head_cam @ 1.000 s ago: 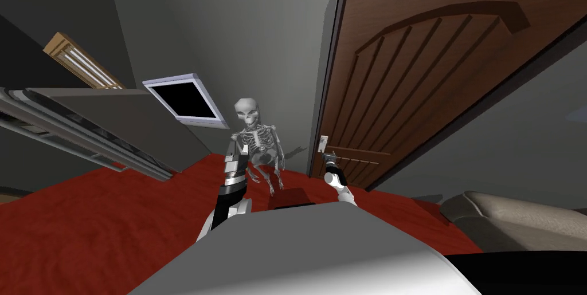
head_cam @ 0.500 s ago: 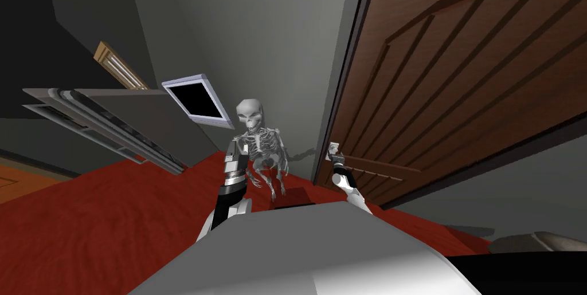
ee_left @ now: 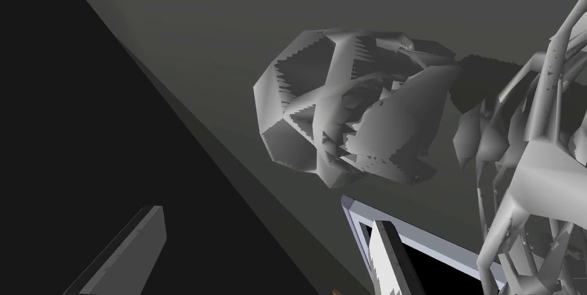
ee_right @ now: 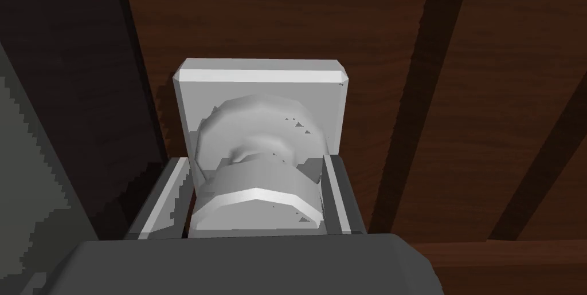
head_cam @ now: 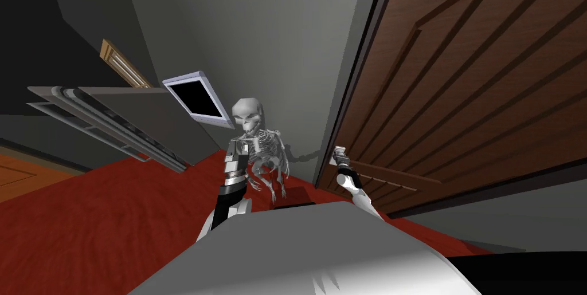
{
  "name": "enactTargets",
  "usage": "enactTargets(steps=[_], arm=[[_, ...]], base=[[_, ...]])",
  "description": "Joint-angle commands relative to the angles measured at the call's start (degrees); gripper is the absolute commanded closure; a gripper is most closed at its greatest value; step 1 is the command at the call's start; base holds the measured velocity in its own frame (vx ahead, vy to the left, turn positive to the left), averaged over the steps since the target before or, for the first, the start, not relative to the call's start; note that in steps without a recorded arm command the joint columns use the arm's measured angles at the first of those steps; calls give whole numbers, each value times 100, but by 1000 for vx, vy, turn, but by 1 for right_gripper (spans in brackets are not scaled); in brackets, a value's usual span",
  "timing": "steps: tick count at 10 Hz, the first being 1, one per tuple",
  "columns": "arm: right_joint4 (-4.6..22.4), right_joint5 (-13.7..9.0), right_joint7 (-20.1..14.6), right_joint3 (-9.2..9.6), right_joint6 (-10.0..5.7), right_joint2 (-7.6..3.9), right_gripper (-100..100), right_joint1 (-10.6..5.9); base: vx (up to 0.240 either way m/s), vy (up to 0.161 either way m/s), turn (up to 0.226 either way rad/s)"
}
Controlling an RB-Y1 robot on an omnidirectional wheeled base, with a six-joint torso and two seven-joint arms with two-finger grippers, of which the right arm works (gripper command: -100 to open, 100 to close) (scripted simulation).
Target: Pull the door open
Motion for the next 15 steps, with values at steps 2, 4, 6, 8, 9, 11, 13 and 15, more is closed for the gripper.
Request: enactTargets(steps=[2, 4, 6, 8, 9, 11, 13, 15], arm=[[-7, 2, 16, 9, 14, 10, 100, -3], [-7, 2, 16, 9, 14, 10, 100, -3], [-49, -2, -71, 99, 15, -72, 100, 56], [-89, -4, -140, 172, 10, -132, 100, 97], [-135, -7, -219, 256, 4, -200, 100, 143], [-200, -11, -331, 374, -3, -297, 100, 208], [-274, -16, -457, 508, -12, -407, 100, 283], [-331, -20, -557, 614, -19, -492, 100, 341]], base=[[-25, 2, 5], [-5, 0, 1], [-67, -15, 67], [-219, -58, 115], [-239, -60, 156], [-217, -36, 135], [-229, -8, 120], [-225, -20, 116]])
